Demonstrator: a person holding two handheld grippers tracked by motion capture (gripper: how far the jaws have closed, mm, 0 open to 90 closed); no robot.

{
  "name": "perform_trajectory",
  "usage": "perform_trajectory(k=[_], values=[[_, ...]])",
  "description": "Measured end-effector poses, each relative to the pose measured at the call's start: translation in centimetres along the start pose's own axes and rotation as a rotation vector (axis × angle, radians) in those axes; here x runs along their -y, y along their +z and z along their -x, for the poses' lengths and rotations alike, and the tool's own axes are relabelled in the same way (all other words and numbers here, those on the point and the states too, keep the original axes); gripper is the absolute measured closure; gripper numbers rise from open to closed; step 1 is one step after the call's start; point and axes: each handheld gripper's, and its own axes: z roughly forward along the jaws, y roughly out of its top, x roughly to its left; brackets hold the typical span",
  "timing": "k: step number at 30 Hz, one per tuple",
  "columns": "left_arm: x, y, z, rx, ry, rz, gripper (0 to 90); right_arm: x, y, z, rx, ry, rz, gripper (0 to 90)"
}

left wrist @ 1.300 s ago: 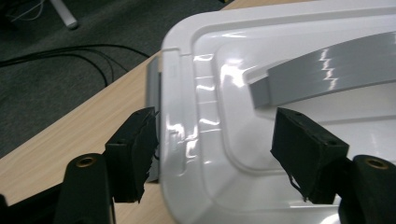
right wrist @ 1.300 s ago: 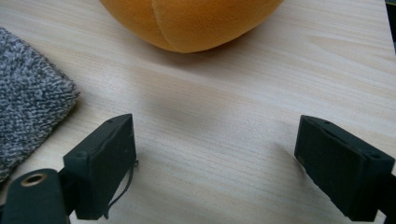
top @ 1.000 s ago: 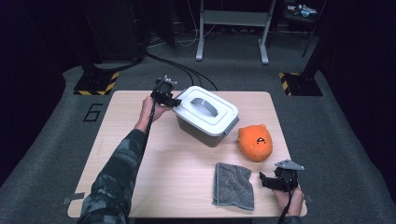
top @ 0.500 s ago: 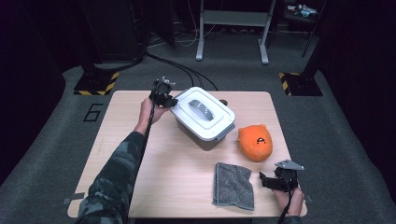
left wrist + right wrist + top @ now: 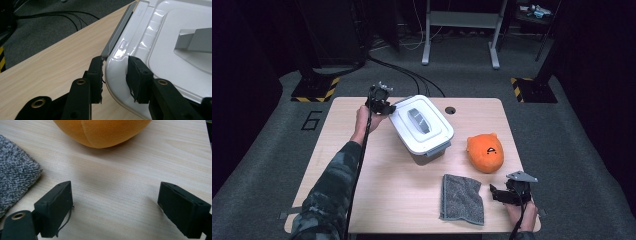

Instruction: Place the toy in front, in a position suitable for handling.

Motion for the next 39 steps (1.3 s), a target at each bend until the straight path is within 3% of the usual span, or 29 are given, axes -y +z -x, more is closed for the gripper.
perform_trajectory(k=[4, 10, 14, 17, 23, 30, 39], values=[[0.0, -0.1, 0.3, -0.013, -0.009, 0.002, 58.4, 0.0, 0.0, 0.0, 0.001, 0.0, 0.0, 12.0], [0.6, -1.0, 0.9, -0.015, -0.061, 0.001, 39.1, 0.0, 0.0, 0.0, 0.002, -0.001, 0.0, 12.0], [1.4, -2.0, 1.9, 0.013, -0.08, 0.02, 32.3, 0.0, 0.0, 0.0, 0.003, -0.001, 0.001, 12.0], [1.8, -2.5, 2.7, 0.06, -0.102, 0.027, 27.8, 0.0, 0.0, 0.0, 0.005, 0.0, 0.002, 12.0], [2.5, -2.6, 4.5, 0.065, -0.064, -0.003, 25.6, 0.0, 0.0, 0.0, 0.006, 0.0, 0.002, 12.0], [2.5, -2.7, 3.8, 0.032, -0.018, -0.015, 26.1, 0.0, 0.0, -0.1, 0.006, -0.001, 0.002, 12.0], [2.7, -2.4, 1.6, 0.011, -0.022, -0.028, 26.4, 0.0, 0.0, -0.1, 0.006, 0.001, 0.003, 12.0]])
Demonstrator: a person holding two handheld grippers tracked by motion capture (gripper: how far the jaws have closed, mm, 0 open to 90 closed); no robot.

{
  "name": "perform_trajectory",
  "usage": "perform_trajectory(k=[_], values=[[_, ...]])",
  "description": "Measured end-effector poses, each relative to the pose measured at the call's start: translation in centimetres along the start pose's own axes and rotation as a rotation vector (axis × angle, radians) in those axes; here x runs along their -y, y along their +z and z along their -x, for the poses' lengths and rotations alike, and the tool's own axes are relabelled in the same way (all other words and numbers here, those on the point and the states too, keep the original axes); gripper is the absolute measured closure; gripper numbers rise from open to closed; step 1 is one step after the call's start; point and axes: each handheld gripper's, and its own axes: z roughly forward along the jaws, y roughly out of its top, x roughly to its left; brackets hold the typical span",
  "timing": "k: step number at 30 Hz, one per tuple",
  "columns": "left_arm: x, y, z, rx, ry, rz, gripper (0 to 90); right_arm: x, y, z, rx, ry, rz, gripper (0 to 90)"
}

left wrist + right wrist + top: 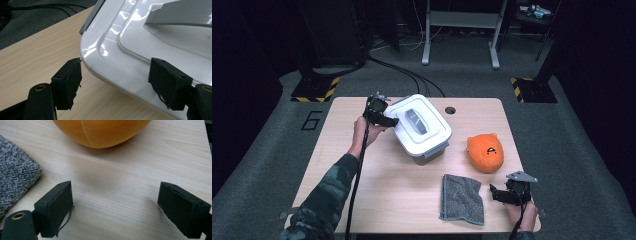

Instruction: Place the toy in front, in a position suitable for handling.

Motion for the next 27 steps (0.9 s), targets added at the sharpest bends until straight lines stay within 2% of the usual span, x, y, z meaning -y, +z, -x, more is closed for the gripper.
perform_trajectory(k=[5, 8, 13, 15, 17, 21, 24, 27], values=[[-0.3, 0.3, -0.1, -0.001, -0.012, 0.009, 26.9, 0.0, 0.0, 0.0, 0.0, 0.0, -0.001, 12.0], [-0.8, 0.6, 0.7, 0.011, -0.018, 0.025, 27.3, 0.0, 0.0, 0.0, 0.001, 0.001, -0.003, 12.0], [-1.6, 1.0, 2.0, 0.004, -0.023, 0.03, 26.8, 0.0, 0.0, 0.0, 0.001, 0.001, -0.001, 12.0], [-1.9, 0.7, 2.3, 0.015, -0.05, 0.048, 24.5, 0.0, 0.0, 0.0, 0.002, 0.001, -0.001, 12.1], [-2.2, 0.1, 2.8, 0.003, -0.052, 0.06, 23.0, 0.0, 0.0, 0.0, 0.001, 0.001, -0.001, 12.1], [-3.0, -0.8, 3.6, 0.022, -0.103, 0.11, 18.7, 0.0, 0.0, 0.0, 0.002, 0.001, -0.001, 12.1], [-4.0, -1.3, 4.4, 0.046, -0.118, 0.134, 16.9, 0.0, 0.0, 0.0, 0.003, 0.001, -0.001, 12.1], [-5.0, -1.2, 5.5, 0.064, -0.115, 0.146, 15.7, 0.0, 0.0, 0.0, 0.002, 0.001, -0.001, 12.1]])
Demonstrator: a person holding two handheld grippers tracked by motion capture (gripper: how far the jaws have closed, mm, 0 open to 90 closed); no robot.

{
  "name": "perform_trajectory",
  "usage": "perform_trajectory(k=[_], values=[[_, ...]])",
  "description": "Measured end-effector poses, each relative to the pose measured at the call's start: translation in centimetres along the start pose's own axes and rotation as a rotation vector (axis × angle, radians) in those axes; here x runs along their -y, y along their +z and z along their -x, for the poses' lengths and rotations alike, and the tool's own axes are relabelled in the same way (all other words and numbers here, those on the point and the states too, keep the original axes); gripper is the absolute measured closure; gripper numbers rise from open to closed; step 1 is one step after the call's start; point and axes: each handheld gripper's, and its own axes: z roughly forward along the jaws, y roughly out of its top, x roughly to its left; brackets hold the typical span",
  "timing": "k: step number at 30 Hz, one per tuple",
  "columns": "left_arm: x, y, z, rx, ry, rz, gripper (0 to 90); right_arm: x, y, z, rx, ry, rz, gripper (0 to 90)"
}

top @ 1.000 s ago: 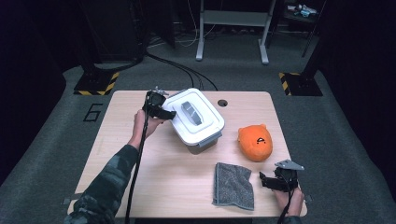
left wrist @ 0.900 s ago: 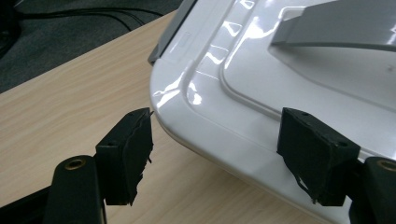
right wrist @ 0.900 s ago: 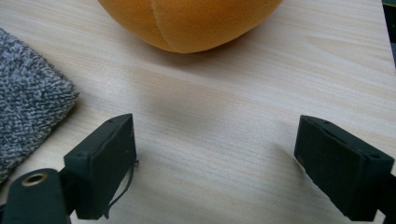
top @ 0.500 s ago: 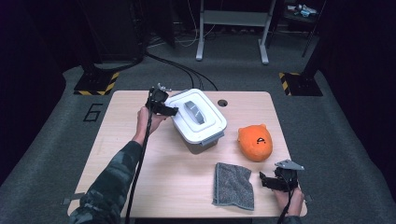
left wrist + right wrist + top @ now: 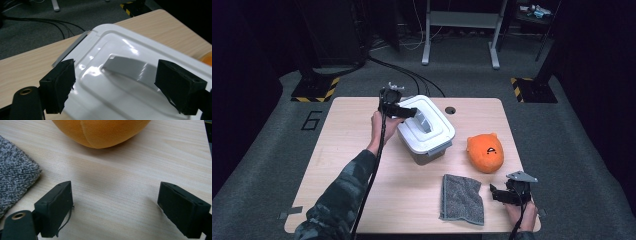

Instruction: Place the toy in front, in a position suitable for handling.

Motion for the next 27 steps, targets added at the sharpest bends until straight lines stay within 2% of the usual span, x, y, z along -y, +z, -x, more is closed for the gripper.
perform_trajectory(k=[4, 8, 12, 15, 17, 19, 20, 21, 27], values=[[-0.4, 1.3, 1.4, 0.008, 0.009, -0.027, 15.6, 0.0, 0.0, 0.0, -0.001, 0.0, 0.0, 12.1], [-0.1, 2.7, 2.3, 0.001, 0.014, -0.083, 16.5, 0.0, 0.0, 0.0, -0.001, 0.0, 0.0, 12.2], [0.4, 3.0, 2.9, -0.003, 0.032, -0.105, 18.0, 0.0, 0.0, 0.0, -0.002, 0.0, -0.001, 12.2], [0.5, 2.9, 2.9, -0.02, 0.044, -0.143, 19.2, 0.0, 0.0, 0.0, 0.0, 0.001, 0.003, 12.2], [0.8, 3.0, 2.7, -0.026, 0.051, -0.149, 19.7, 0.0, 0.0, 0.0, -0.001, 0.001, 0.003, 12.2], [1.1, 3.1, 2.3, -0.048, 0.066, -0.156, 24.7, 0.0, 0.0, 0.0, -0.002, 0.0, 0.001, 12.2], [1.3, 3.1, 1.8, -0.03, 0.059, -0.155, 32.5, 0.0, 0.0, 0.0, -0.002, 0.0, 0.0, 12.2], [1.4, 3.1, 1.5, -0.019, 0.047, -0.154, 32.8, 0.0, 0.0, 0.0, -0.003, -0.001, -0.001, 12.3], [1.1, 2.9, 1.2, -0.031, 0.127, -0.149, 41.3, 0.0, 0.0, 0.0, -0.003, 0.0, -0.001, 12.2]])
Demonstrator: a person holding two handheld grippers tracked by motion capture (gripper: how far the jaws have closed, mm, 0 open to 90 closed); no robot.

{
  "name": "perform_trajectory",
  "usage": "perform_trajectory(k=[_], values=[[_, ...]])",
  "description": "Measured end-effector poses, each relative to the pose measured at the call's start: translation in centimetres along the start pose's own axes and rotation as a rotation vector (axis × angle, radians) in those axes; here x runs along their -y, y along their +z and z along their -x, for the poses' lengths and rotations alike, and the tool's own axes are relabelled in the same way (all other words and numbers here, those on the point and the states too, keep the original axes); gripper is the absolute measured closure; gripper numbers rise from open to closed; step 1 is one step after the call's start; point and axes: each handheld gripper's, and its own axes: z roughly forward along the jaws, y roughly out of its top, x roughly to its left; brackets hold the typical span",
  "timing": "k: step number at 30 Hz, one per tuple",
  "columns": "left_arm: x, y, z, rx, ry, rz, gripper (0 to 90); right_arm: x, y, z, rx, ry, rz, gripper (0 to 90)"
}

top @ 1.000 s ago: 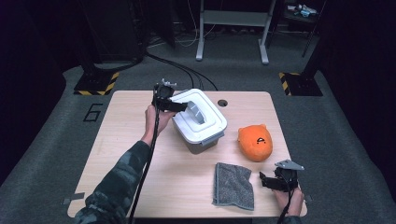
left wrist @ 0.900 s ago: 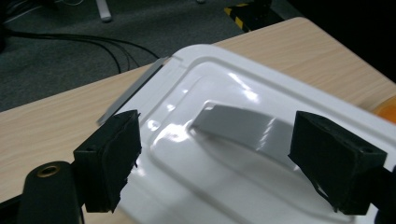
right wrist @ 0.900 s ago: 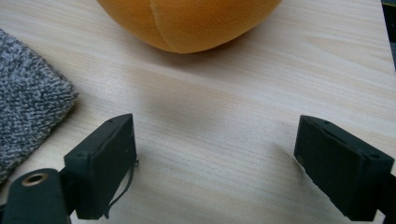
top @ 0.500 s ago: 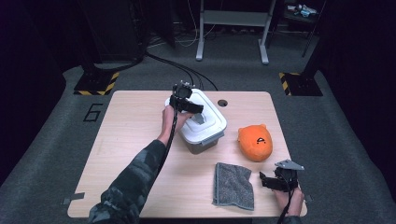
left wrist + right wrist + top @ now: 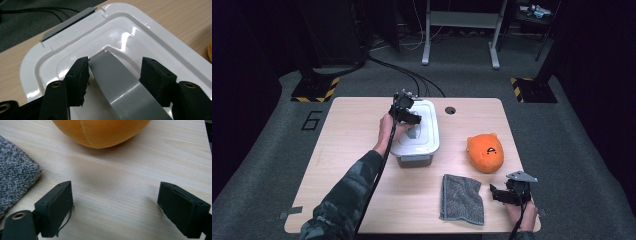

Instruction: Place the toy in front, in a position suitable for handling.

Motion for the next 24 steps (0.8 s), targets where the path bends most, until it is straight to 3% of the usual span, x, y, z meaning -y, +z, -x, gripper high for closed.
perform_trajectory(k=[11, 14, 16, 20, 24], values=[[-0.5, 0.3, -0.9, 0.02, 0.063, 0.007, 51.9, 0.0, 0.0, 0.0, 0.001, 0.0, 0.001, 12.3], [-0.3, 0.0, -0.9, 0.022, 0.058, 0.007, 50.4, 0.0, 0.0, 0.0, 0.001, 0.001, 0.001, 12.3], [-0.1, -0.6, -0.8, 0.004, 0.05, 0.016, 41.2, 0.0, 0.0, 0.0, 0.001, 0.001, 0.001, 12.3], [0.7, -2.3, -0.7, -0.004, 0.026, 0.036, 35.1, 0.0, 0.0, 0.0, 0.001, 0.001, 0.001, 12.3], [1.5, -2.9, -0.4, 0.031, -0.011, 0.007, 35.3, 0.0, 0.0, 0.0, 0.003, 0.003, 0.002, 12.3]])
